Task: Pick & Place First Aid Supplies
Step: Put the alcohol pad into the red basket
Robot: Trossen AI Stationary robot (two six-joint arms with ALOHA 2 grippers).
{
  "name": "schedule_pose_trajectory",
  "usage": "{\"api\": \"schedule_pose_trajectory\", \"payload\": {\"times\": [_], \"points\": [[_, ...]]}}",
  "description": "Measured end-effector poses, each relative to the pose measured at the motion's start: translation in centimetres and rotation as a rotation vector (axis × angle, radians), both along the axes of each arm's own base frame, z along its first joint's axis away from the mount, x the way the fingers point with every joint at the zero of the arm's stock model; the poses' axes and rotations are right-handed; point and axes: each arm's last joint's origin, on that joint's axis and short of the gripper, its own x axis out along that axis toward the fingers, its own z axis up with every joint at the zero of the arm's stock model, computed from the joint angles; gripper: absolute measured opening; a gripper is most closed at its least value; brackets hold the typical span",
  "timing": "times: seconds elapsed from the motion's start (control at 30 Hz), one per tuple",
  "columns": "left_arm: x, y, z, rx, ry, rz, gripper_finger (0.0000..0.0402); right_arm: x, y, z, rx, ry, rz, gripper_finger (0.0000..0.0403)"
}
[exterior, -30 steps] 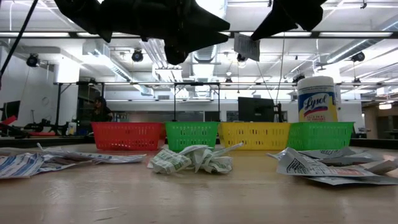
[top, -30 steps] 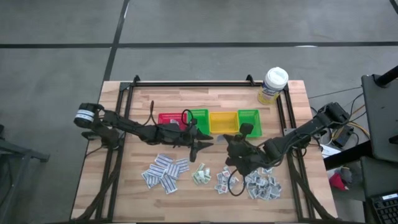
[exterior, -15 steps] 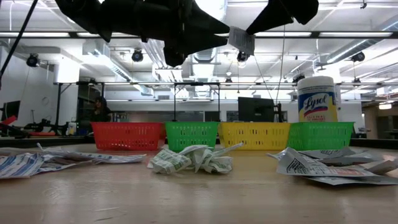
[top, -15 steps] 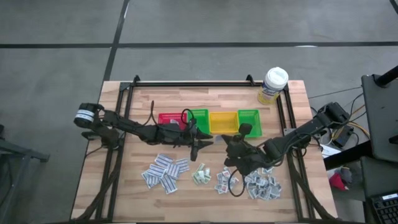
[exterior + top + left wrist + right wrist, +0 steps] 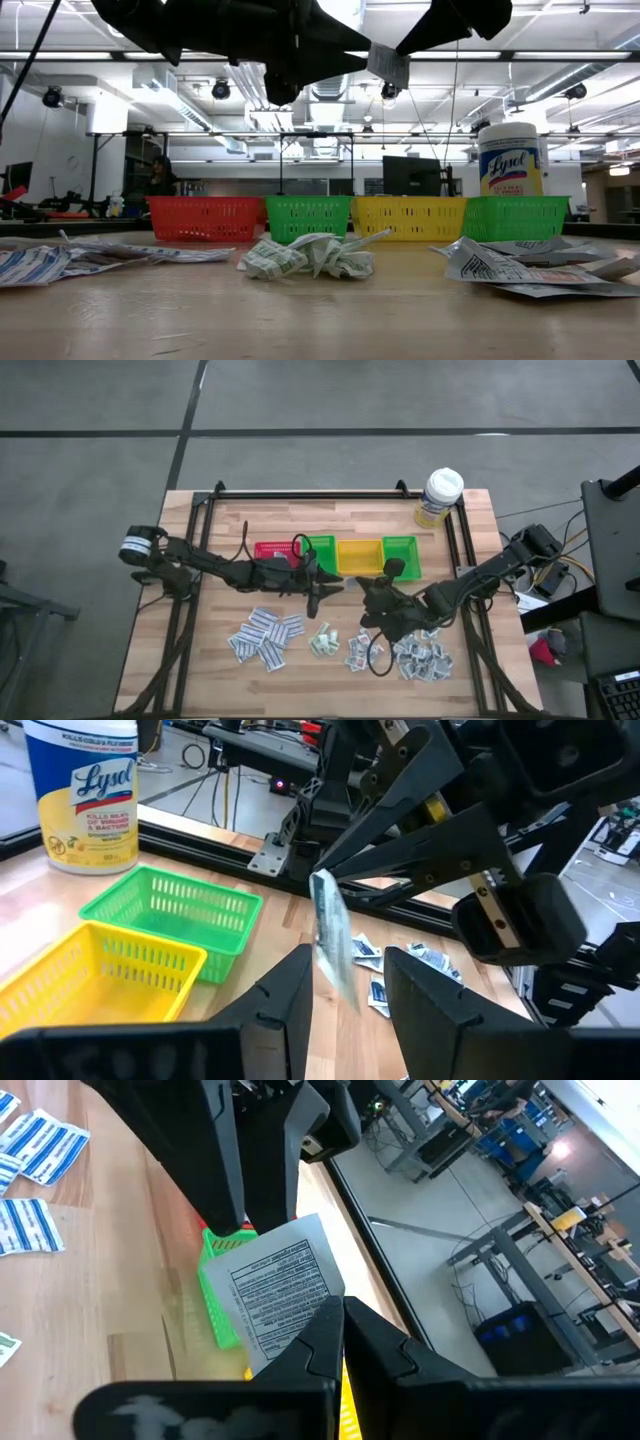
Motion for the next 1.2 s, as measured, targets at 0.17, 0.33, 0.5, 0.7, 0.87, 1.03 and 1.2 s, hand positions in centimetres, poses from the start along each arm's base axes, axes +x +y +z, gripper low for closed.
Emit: {"api": "schedule_pose_trajectory", "payload": {"times": [0.17,0.33,0.5,0.7,0.87,1.03,1.2], "points": [[0.00,0.04,0.00,-0.001,0.000,0.002,0.0119,0.10,0.05,0.13,0.006,-0.015,0.002,0.0008],[0.01,0.09,0.00,0.000,0.000,0.010,0.0119,0.27,0.14,0.31,0.013,-0.034,0.009,0.0008],[0.01,0.16,0.01,0.013,-0.001,0.025,0.0119,0.52,0.28,0.59,0.012,-0.054,0.026,0.0008],[0.12,0.17,0.28,0.042,-0.008,0.026,0.0119,0.65,0.39,0.71,0.032,-0.064,0.045,0.0008],[0.20,0.26,0.45,0.043,-0.013,0.033,0.0110,0.66,0.42,0.69,0.041,-0.060,0.056,0.0008],[0.18,0.25,0.39,0.054,-0.008,0.025,0.0049,0.67,0.42,0.70,0.042,-0.061,0.055,0.0008],[0.19,0.23,0.37,0.074,-0.007,0.000,0.0005,0.67,0.43,0.71,0.044,-0.062,0.056,0.0008]]}}
